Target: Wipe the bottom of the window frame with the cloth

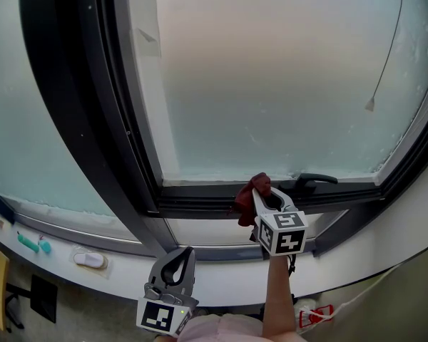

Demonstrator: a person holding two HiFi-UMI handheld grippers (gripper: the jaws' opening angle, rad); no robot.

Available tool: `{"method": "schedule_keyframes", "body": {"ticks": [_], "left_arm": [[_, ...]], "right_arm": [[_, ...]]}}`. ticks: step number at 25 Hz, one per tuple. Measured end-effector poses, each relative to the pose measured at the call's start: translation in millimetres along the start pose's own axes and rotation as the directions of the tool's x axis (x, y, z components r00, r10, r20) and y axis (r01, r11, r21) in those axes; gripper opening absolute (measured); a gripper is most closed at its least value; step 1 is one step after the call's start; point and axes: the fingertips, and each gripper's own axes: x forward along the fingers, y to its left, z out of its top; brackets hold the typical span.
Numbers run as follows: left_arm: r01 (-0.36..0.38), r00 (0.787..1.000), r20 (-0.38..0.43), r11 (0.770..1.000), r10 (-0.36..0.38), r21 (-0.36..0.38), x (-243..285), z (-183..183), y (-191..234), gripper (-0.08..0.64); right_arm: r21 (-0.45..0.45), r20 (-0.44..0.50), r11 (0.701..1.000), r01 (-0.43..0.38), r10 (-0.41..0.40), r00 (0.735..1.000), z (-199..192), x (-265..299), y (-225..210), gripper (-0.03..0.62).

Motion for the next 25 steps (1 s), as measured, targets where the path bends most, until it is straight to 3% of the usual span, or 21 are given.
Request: {"method": "schedule_keyframes", "body": {"ticks": [25], "left_arm": [[0.005, 1.000, 0.002, 1.000, -0.005, -0.005, 11.1, -1.0, -10.1, -0.006]], "right_arm": [[0.036, 0.011, 0.999, 0.040, -0.040, 0.999, -3.1, -11.2, -35.0, 0.075]]}}
